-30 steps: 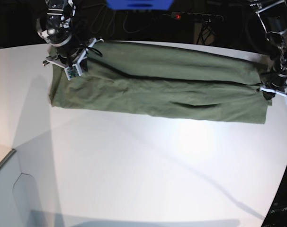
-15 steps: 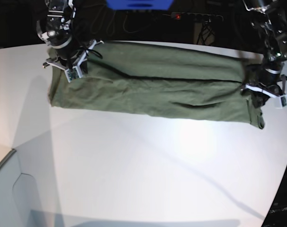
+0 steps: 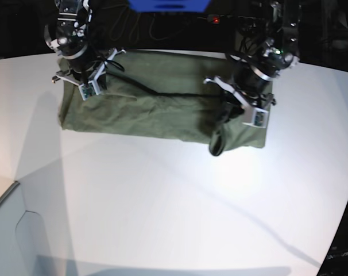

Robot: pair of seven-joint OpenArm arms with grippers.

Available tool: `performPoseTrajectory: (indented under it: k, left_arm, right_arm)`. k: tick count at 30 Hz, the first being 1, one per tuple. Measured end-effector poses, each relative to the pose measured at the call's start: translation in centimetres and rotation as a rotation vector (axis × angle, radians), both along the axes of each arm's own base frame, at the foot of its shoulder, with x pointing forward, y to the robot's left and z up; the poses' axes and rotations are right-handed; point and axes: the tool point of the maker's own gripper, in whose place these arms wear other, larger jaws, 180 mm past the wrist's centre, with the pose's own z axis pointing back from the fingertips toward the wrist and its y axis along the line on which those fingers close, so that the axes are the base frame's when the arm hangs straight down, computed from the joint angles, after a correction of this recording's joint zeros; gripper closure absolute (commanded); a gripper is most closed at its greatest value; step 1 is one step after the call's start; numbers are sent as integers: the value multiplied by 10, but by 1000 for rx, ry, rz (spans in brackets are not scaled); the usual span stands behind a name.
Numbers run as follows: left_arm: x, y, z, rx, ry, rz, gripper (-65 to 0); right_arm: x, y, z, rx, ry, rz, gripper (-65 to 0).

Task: Layout the t-shirt on the table in an organized manner, then fold the t-shirt properly
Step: 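Fold the strip end held by the left gripper toward the right gripper, then press and smooth the folded t-shirt with both grippers, then release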

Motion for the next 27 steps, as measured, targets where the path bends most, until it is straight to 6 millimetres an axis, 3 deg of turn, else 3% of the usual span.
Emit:
performPoseTrajectory:
  k: [6, 10, 18, 22, 27]
  left_arm:
    - [-9, -56, 4, -41, -1, -152, 0]
    - [-16, -80, 8, -65, -8, -214, 0]
    - [-32, -92, -30, -46, 98, -261, 0]
    - [-36, -93, -35, -49, 113, -262, 0]
    - [-27, -93, -29, -48, 90, -260, 0]
  right_arm:
    - [0, 0, 0, 0, 0, 0, 0]
    - [0, 0, 0, 0, 0, 0, 0]
    - [0, -1, 0, 0, 0, -2, 0]
    - [0, -1, 0, -1, 0, -3, 0]
    - [0, -1, 0, -1, 0, -3, 0]
